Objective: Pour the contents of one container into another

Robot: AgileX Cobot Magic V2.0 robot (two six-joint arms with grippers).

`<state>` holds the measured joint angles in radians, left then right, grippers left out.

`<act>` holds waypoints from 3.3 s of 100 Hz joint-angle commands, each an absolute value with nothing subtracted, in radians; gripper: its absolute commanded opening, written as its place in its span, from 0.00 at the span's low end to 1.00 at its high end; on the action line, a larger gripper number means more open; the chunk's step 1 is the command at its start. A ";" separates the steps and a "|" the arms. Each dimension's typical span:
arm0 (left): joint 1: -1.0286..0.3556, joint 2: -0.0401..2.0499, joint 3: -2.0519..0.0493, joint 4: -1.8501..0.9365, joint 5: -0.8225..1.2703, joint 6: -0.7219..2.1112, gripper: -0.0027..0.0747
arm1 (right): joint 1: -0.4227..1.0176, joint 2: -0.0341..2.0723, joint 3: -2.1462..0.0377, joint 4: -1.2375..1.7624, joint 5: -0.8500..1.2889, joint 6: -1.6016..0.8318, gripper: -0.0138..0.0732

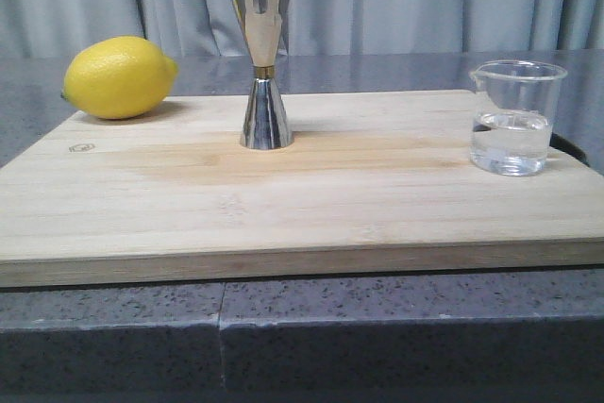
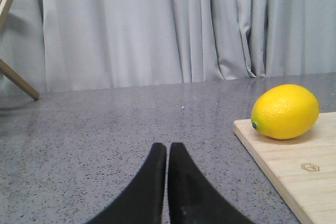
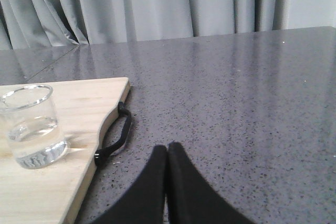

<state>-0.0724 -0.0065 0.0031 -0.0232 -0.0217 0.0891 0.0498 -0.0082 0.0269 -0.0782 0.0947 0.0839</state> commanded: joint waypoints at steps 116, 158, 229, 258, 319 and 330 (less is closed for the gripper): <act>-0.071 -0.030 0.005 -0.146 -0.153 0.090 0.01 | 0.043 -0.032 0.026 -0.078 -0.061 0.080 0.08; -0.071 0.035 -0.266 -0.172 0.116 0.090 0.01 | 0.043 0.021 -0.280 -0.126 0.230 0.080 0.08; -0.071 0.233 -0.451 -0.151 0.185 0.091 0.01 | 0.043 0.176 -0.449 -0.199 0.297 0.080 0.08; -0.071 0.233 -0.451 -0.151 0.185 0.091 0.01 | 0.043 0.176 -0.449 -0.199 0.297 0.080 0.08; -0.070 0.233 -0.451 -0.129 0.184 0.091 0.69 | 0.043 0.176 -0.449 -0.224 0.334 0.080 0.71; -0.070 0.233 -0.451 -0.129 0.184 0.091 0.67 | 0.043 0.176 -0.449 -0.222 0.334 0.080 0.71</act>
